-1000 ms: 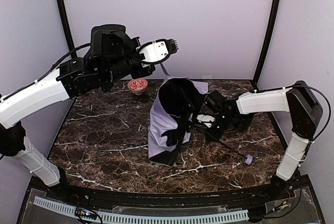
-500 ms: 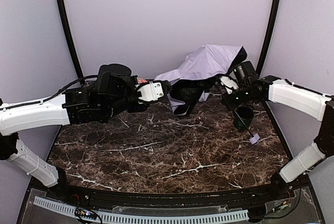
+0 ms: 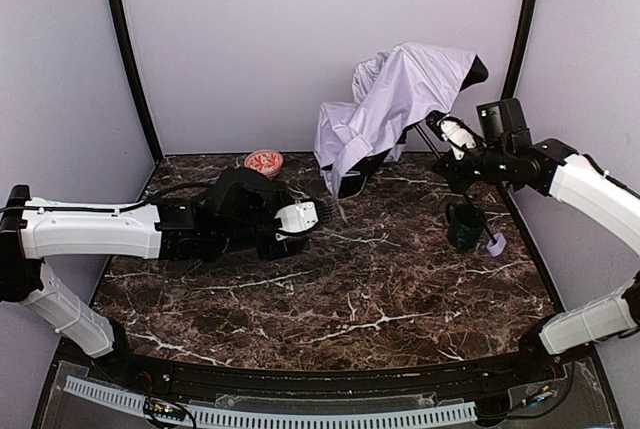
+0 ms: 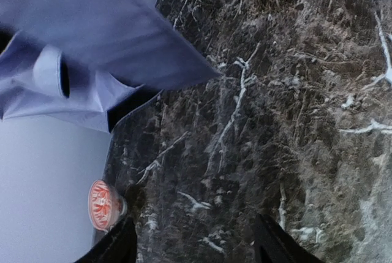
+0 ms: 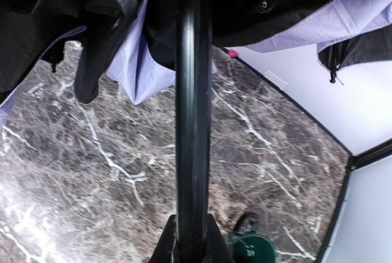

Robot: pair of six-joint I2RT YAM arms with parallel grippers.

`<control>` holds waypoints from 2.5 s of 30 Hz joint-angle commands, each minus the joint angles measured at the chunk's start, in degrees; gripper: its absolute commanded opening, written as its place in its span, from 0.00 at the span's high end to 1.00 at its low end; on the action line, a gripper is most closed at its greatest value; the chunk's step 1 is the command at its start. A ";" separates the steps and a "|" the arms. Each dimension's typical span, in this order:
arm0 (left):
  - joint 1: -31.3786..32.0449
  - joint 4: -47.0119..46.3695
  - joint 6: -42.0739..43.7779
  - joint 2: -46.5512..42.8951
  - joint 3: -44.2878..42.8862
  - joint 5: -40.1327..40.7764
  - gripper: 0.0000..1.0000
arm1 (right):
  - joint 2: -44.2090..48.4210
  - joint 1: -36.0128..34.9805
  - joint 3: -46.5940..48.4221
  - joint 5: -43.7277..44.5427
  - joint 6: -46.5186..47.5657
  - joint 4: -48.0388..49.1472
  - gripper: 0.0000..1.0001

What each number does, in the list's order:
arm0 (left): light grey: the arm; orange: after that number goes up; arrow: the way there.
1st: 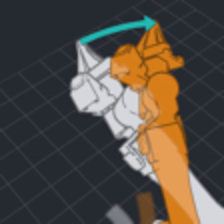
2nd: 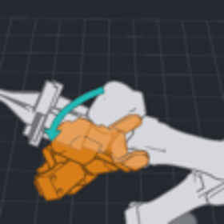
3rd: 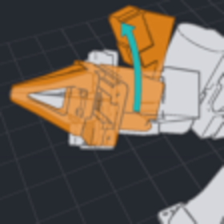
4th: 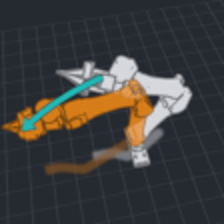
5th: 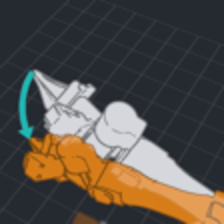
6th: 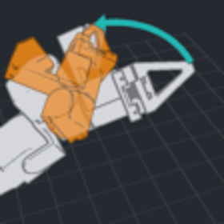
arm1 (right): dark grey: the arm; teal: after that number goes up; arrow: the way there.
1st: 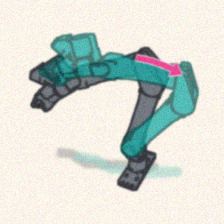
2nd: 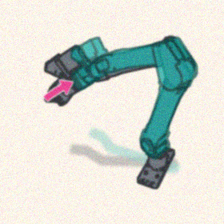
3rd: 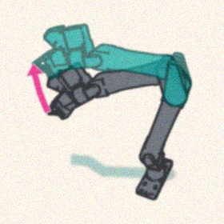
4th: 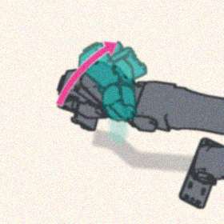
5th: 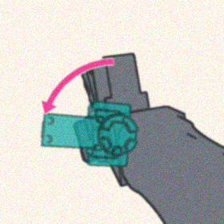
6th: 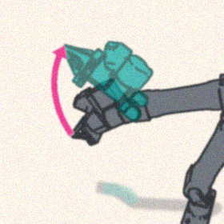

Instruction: Put away the umbrella

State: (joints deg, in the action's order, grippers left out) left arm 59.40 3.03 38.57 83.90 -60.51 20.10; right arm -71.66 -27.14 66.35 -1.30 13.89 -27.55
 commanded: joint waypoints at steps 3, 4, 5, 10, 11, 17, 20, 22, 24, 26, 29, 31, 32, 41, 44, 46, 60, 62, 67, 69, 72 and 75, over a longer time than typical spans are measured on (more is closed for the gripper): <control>-0.71 -0.73 -2.14 -11.70 8.18 -24.85 0.27 | 4.30 -0.20 1.11 5.30 7.29 4.01 1.00; -1.27 0.97 -2.28 -13.53 8.70 -30.71 0.26 | 4.78 -0.28 0.90 6.16 8.37 4.26 1.00; -1.68 1.37 -2.52 -15.23 9.14 -36.12 0.26 | 5.30 -0.33 0.73 7.32 9.37 4.71 1.00; -4.25 -9.23 -9.89 -19.55 13.30 -49.80 0.26 | 7.79 -1.92 0.36 10.20 16.37 6.85 1.00; -4.88 -12.01 -11.60 -19.63 14.03 -50.55 0.26 | 8.34 -2.97 0.25 10.65 18.46 7.44 1.00; -6.68 -24.60 -20.31 -11.84 13.29 -56.56 0.21 | 12.41 -10.99 -3.62 17.31 33.38 15.94 1.00; -6.66 -28.75 -22.36 -7.40 11.94 -58.71 0.22 | 11.66 -12.49 -2.07 19.88 36.60 17.99 1.00; -6.66 -33.78 -24.12 -5.55 12.85 -60.81 0.24 | 10.45 -13.05 -0.65 20.14 37.18 17.09 1.00; -6.62 -37.61 -25.30 -3.67 13.52 -63.49 0.26 | 9.29 -13.38 2.37 20.14 37.66 16.18 1.00; -6.57 -40.68 -26.95 -1.67 13.58 -65.17 0.29 | 8.02 -14.04 3.61 21.54 38.84 15.92 1.00; -6.40 -44.57 -28.94 1.16 13.62 -67.20 0.33 | 6.04 -14.56 5.24 24.40 40.03 16.03 1.00; -6.40 -46.21 -29.51 1.89 13.97 -67.38 0.35 | 5.13 -14.59 6.32 26.56 40.76 16.96 1.00; -6.40 -46.98 -29.59 1.92 14.39 -67.46 0.35 | 4.91 -14.61 6.53 27.55 41.23 17.69 1.00; -6.13 -47.46 -30.06 5.86 12.91 -66.46 0.26 | 3.89 -14.76 7.92 27.26 43.17 19.14 1.00; -6.13 -45.01 -28.84 7.47 11.45 -66.07 0.29 | 4.05 -14.72 8.00 27.24 42.91 19.06 1.00; -6.13 -43.35 -28.61 8.42 10.30 -66.16 0.32 | 4.07 -14.78 8.16 27.46 42.89 19.05 1.00; -3.99 -47.99 -31.22 13.05 10.92 -68.56 0.41 | 3.80 -14.68 9.44 28.94 42.02 18.33 1.00; -3.86 -46.47 -30.44 13.04 10.73 -67.87 0.53 | 3.82 -14.64 9.29 28.83 41.96 18.32 1.00; -3.85 -44.23 -28.52 11.70 11.55 -65.98 1.00 | 4.18 -14.56 9.67 28.89 41.14 17.81 1.00; -3.85 -44.50 -27.44 10.48 12.94 -64.67 1.00 | 4.38 -14.11 10.83 28.36 39.52 16.61 1.00; -3.98 -42.67 -26.08 8.25 15.58 -63.02 1.00 | 4.58 -12.77 12.84 27.80 37.00 14.34 1.00; -4.06 -40.09 -24.59 5.13 17.81 -62.99 1.00 | 5.33 -10.67 12.77 27.67 35.18 11.94 1.00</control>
State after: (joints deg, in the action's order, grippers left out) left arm 55.29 -40.21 11.22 94.43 -45.56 -43.83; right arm -68.47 -40.10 75.88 26.39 55.11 -18.92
